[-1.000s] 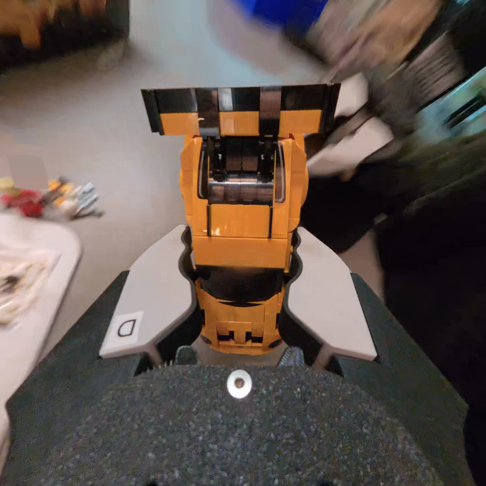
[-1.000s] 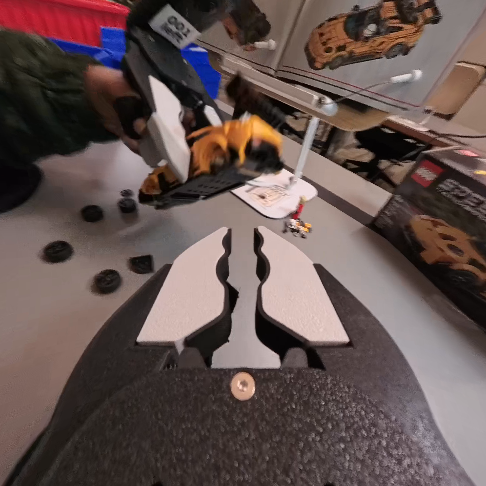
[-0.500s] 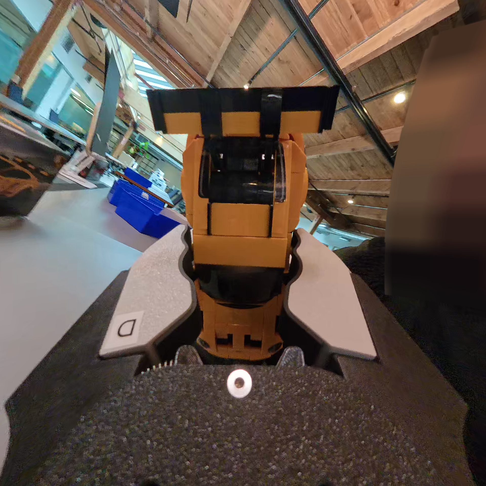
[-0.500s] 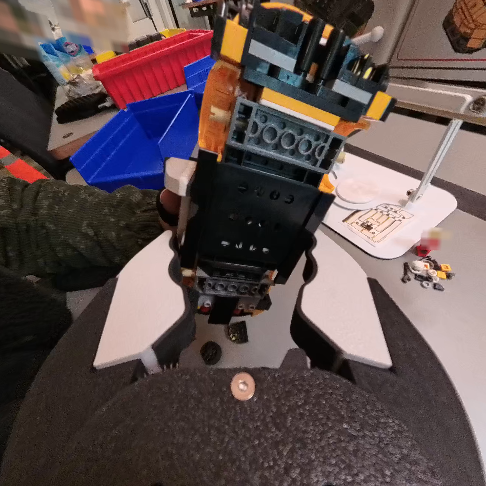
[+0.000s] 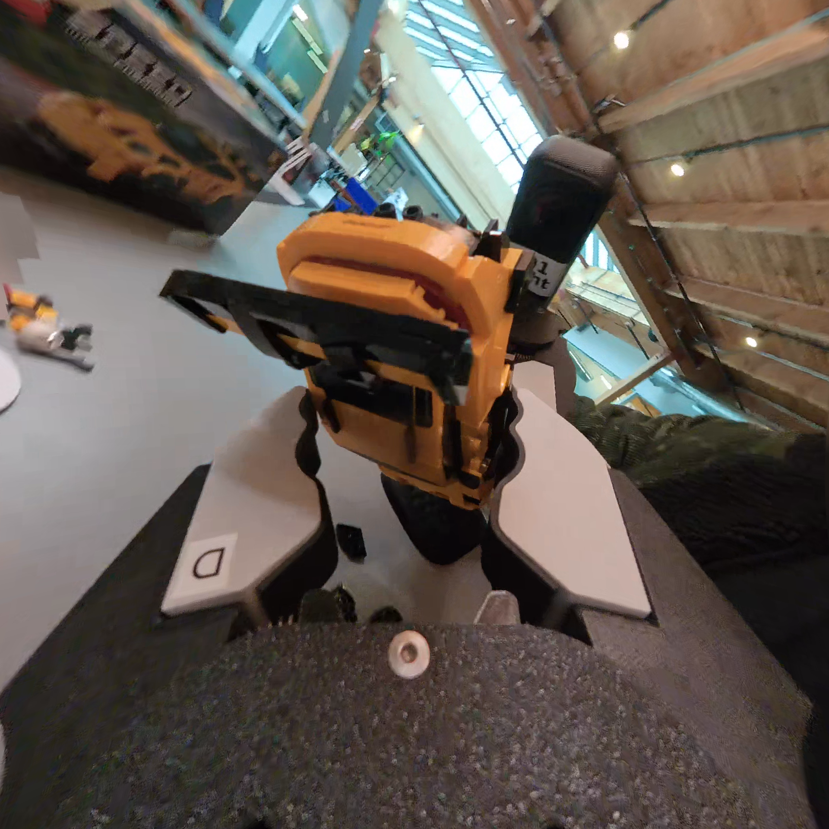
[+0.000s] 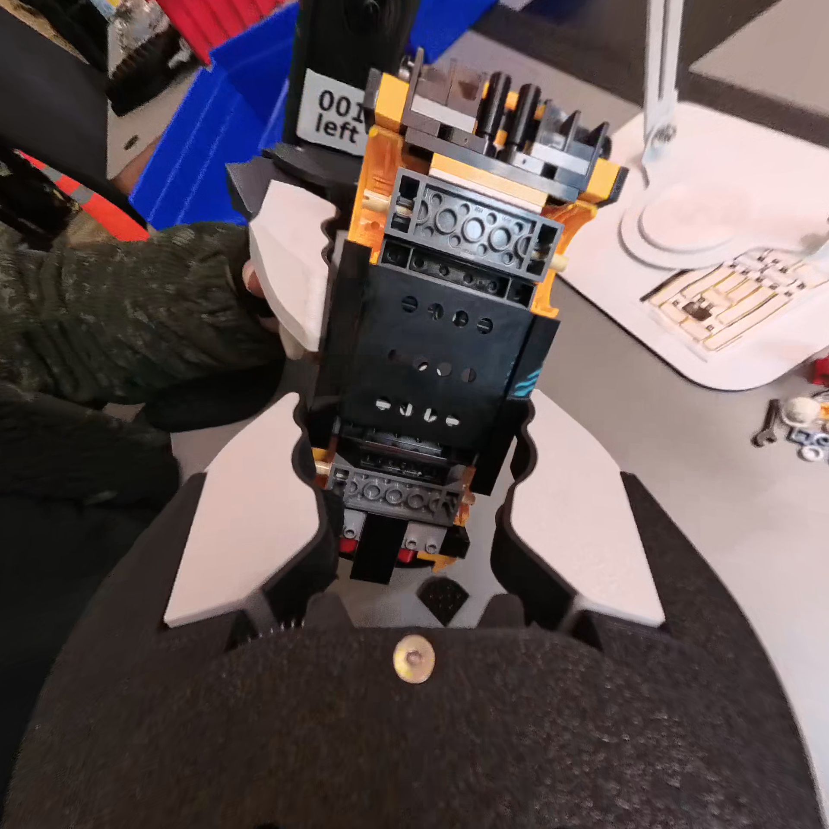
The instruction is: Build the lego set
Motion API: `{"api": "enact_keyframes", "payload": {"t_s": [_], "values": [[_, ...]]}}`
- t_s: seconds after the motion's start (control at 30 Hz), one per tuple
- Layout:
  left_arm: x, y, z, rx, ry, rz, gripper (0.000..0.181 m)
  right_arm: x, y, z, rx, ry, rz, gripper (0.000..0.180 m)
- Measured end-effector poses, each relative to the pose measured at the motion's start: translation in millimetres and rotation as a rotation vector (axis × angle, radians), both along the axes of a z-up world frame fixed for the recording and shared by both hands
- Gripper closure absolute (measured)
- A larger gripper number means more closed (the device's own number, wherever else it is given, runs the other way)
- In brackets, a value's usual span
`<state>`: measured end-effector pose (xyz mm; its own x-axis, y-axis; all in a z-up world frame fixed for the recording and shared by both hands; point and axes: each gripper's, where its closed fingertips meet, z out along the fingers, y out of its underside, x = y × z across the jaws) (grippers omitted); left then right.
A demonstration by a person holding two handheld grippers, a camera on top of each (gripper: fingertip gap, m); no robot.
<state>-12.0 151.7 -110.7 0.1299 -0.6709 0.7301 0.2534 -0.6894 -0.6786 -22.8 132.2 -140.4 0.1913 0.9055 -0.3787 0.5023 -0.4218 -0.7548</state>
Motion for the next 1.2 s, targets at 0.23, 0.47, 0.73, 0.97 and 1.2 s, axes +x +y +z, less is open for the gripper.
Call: {"api": "enact_keyframes", "payload": {"t_s": [0.23,0.47,0.73,0.97,1.2], "values": [[-4.1,0.7,-25.1,-0.190,-0.019,-0.037,0.099,2.3,1.2,-17.0,-0.239,0.067,0.023,0.093],[-2.7,-6.0,-37.8,-0.220,0.059,-0.043,0.111,24.2,27.1,-37.2,-0.146,-0.014,-0.091,0.093],[4.2,3.2,-64.1,-0.226,0.211,0.032,0.113,32.0,47.1,-80.8,0.028,-0.271,-0.218,0.093],[7.8,3.8,-78.4,-0.207,0.311,0.041,0.112,24.2,45.0,-89.9,0.129,-0.334,-0.293,0.093],[4.6,-0.5,-89.5,-0.236,0.366,0.035,0.110,21.0,43.4,-99.8,0.186,-0.407,-0.352,0.093]]}}
